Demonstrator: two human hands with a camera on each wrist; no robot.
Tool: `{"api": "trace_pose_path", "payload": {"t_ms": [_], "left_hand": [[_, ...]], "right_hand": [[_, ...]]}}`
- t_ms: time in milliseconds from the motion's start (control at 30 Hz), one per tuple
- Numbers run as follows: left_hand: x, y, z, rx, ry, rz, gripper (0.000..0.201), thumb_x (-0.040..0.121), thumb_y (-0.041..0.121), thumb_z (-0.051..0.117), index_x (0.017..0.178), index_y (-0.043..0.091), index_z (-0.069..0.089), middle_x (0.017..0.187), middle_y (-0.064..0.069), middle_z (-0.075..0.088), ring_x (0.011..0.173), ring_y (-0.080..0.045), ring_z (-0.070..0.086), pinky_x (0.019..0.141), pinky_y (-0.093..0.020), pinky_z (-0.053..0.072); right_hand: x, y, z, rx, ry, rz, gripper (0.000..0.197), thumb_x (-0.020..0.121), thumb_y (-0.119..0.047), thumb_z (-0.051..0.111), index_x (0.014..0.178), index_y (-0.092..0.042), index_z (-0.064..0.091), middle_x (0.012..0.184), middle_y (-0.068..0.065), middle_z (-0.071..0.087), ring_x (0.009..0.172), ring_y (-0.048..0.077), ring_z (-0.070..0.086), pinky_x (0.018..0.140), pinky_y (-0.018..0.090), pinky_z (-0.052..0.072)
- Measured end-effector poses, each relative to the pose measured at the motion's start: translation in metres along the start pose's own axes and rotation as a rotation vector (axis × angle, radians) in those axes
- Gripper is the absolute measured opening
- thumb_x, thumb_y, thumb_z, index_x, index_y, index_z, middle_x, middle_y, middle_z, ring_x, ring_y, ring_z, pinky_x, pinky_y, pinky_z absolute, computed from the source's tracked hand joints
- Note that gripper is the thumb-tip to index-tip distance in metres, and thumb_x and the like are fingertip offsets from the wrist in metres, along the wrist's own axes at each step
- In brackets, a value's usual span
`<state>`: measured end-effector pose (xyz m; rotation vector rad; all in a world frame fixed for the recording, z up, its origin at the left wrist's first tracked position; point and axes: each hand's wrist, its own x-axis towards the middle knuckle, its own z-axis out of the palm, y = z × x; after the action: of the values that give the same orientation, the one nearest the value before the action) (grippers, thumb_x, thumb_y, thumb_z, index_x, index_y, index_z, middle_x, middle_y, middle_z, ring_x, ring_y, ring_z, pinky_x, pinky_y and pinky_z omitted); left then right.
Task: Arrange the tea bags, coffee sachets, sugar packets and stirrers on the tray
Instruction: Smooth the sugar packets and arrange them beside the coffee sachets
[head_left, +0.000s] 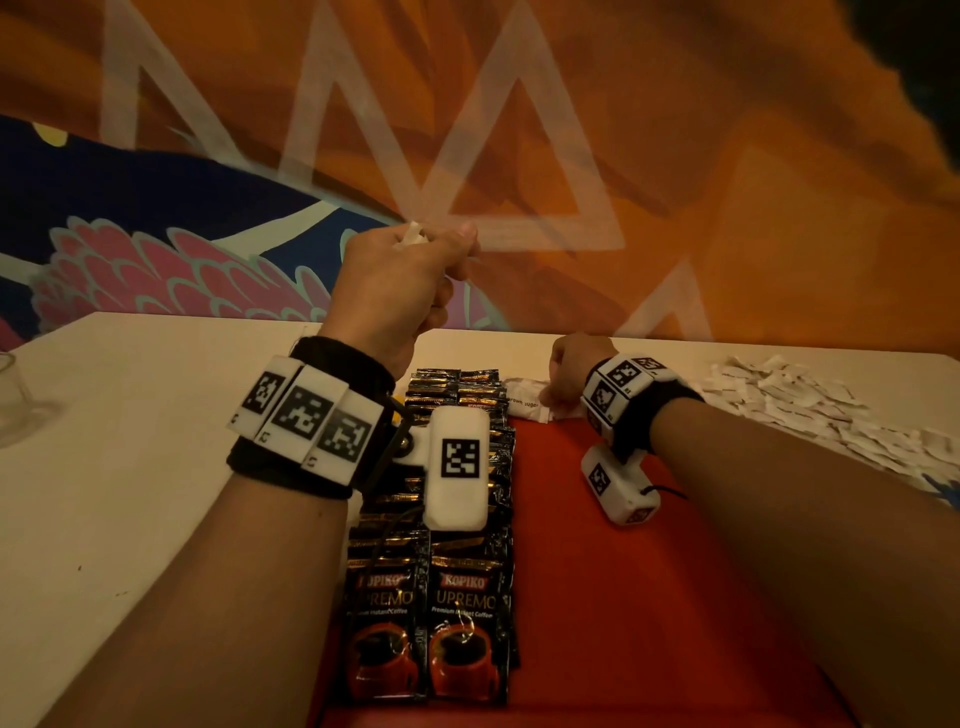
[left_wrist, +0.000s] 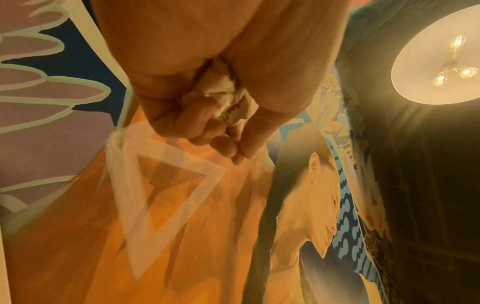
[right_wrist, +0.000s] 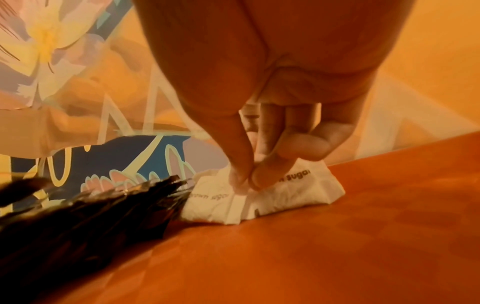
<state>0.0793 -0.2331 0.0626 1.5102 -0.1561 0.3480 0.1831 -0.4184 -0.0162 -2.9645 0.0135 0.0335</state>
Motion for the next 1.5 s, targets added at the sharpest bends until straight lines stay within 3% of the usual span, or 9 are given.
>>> {"api": "trace_pose_path", "payload": {"t_ms": [100, 200, 400, 500, 600, 800, 1100, 1300, 1500], "left_hand": [[0.000, 0.000, 0.000, -0.004, 0.003, 0.004, 0.018, 0.097, 0.022, 0.064, 0.082, 0.013, 0.069, 0.065, 0.005, 0.058, 0.053, -0.008, 0.044, 0.044, -0.019, 0.033], [-0.001, 0.000, 0.001, -0.002, 0.004, 0.002, 0.017, 0.097, 0.022, 0.064, 0.083, 0.013, 0.069, 0.066, 0.004, 0.059, 0.054, -0.008, 0.045, 0.044, -0.019, 0.034], [-0.001, 0.000, 0.001, 0.005, 0.005, 0.003, 0.018, 0.097, 0.023, 0.063, 0.084, 0.013, 0.069, 0.067, 0.004, 0.058, 0.054, -0.007, 0.045, 0.045, -0.018, 0.034], [-0.001, 0.000, 0.001, 0.007, 0.007, 0.001, 0.017, 0.097, 0.023, 0.063, 0.085, 0.013, 0.069, 0.068, 0.003, 0.058, 0.054, -0.007, 0.045, 0.045, -0.018, 0.034], [-0.001, 0.000, 0.001, 0.010, 0.004, -0.001, 0.017, 0.097, 0.023, 0.063, 0.085, 0.013, 0.069, 0.069, 0.003, 0.058, 0.054, -0.006, 0.045, 0.045, -0.018, 0.035], [-0.002, 0.000, 0.002, 0.002, -0.003, -0.003, 0.017, 0.097, 0.023, 0.064, 0.085, 0.012, 0.069, 0.069, 0.002, 0.058, 0.054, -0.007, 0.044, 0.044, -0.018, 0.034], [0.000, 0.003, 0.006, -0.272, -0.093, -0.200, 0.015, 0.095, 0.005, 0.041, 0.089, 0.007, 0.055, 0.070, -0.003, 0.053, 0.049, -0.009, 0.044, 0.039, -0.017, 0.026], [-0.002, -0.005, 0.016, -0.183, -0.090, -0.230, 0.015, 0.104, 0.003, 0.042, 0.098, 0.006, 0.055, 0.099, -0.014, 0.056, 0.070, -0.014, 0.071, 0.042, -0.014, 0.038], [-0.009, -0.011, 0.026, -0.242, -0.228, -0.227, 0.019, 0.101, 0.012, 0.052, 0.116, 0.001, 0.052, 0.089, -0.010, 0.070, 0.077, -0.018, 0.072, 0.036, -0.014, 0.030]], "right_hand": [[-0.001, 0.001, -0.001, 0.100, 0.039, -0.050, 0.018, 0.078, -0.019, 0.081, 0.090, -0.019, 0.067, 0.109, 0.005, 0.068, 0.099, 0.021, 0.064, 0.076, 0.030, 0.053], [-0.001, -0.003, 0.001, 0.123, 0.061, -0.191, 0.023, 0.078, -0.018, 0.081, 0.069, -0.030, 0.062, 0.107, 0.006, 0.067, 0.086, 0.018, 0.066, 0.075, 0.033, 0.058], [-0.011, -0.016, 0.006, -0.040, -0.059, -0.345, 0.026, 0.081, -0.018, 0.079, 0.106, -0.024, 0.075, 0.098, -0.002, 0.071, 0.091, 0.016, 0.065, 0.076, 0.028, 0.052], [-0.015, -0.017, 0.003, -0.070, -0.072, -0.364, 0.023, 0.080, -0.028, 0.081, 0.101, -0.021, 0.077, 0.101, -0.001, 0.074, 0.091, 0.015, 0.065, 0.072, 0.023, 0.045], [-0.014, -0.016, 0.001, -0.071, -0.067, -0.342, 0.022, 0.078, -0.012, 0.080, 0.098, -0.020, 0.078, 0.096, -0.004, 0.072, 0.093, 0.015, 0.065, 0.069, 0.023, 0.046], [-0.009, -0.012, 0.002, -0.036, -0.053, -0.362, 0.028, 0.082, -0.017, 0.079, 0.109, -0.022, 0.075, 0.107, -0.003, 0.072, 0.095, 0.013, 0.066, 0.083, 0.030, 0.055], [-0.042, 0.017, -0.056, 0.637, 0.285, -0.343, 0.011, 0.090, -0.022, 0.071, 0.100, -0.019, 0.072, 0.087, -0.005, 0.071, 0.074, 0.006, 0.064, 0.062, 0.016, 0.047], [-0.079, 0.019, -0.067, 0.911, 0.334, -0.429, 0.009, 0.089, -0.014, 0.071, 0.097, -0.011, 0.071, 0.079, 0.005, 0.071, 0.066, 0.012, 0.066, 0.054, 0.022, 0.051], [-0.105, 0.012, -0.066, 1.086, 0.330, -0.516, 0.004, 0.089, -0.013, 0.071, 0.092, -0.016, 0.070, 0.075, 0.002, 0.071, 0.067, 0.014, 0.066, 0.056, 0.027, 0.051]]}}
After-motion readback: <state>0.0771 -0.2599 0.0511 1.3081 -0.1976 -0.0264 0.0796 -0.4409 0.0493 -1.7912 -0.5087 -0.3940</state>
